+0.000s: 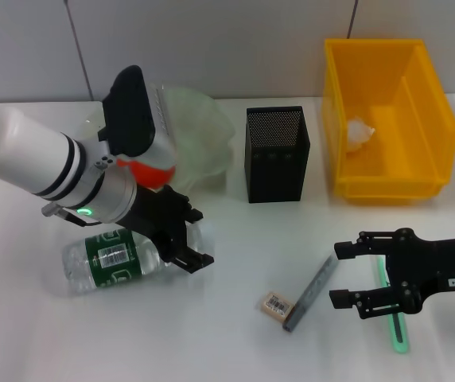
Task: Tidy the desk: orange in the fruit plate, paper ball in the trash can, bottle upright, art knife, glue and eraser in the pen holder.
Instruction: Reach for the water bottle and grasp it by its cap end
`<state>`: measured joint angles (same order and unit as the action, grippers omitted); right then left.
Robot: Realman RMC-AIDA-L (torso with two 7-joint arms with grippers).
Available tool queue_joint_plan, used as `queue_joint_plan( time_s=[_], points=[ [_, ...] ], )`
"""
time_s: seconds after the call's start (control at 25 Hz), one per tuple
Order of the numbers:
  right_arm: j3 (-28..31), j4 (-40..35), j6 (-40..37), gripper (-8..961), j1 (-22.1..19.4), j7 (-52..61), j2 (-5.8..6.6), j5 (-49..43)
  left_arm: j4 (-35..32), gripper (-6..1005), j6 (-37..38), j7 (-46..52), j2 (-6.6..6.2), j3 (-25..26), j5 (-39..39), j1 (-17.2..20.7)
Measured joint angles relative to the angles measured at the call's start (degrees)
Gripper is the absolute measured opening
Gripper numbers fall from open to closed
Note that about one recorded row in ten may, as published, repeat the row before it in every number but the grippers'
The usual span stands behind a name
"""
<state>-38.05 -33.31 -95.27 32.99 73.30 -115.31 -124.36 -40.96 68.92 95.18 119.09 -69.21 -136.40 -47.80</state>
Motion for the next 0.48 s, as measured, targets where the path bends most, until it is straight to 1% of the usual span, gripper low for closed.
queue_joint_plan(
  time_s=[0.32, 0.48],
  points=[
    [0.1, 0.0, 0.0, 815, 0.0, 0.0, 0.00, 0.0, 0.0, 755, -0.9, 0.1, -0.01, -1.2, -0.4, -0.7],
    [0.1, 0.0, 0.0, 815, 0.0, 0.0, 0.00, 0.0, 0.0, 755, -2.0, 0.2, -0.01, -3.6, -0.5, -0.7]
  ],
)
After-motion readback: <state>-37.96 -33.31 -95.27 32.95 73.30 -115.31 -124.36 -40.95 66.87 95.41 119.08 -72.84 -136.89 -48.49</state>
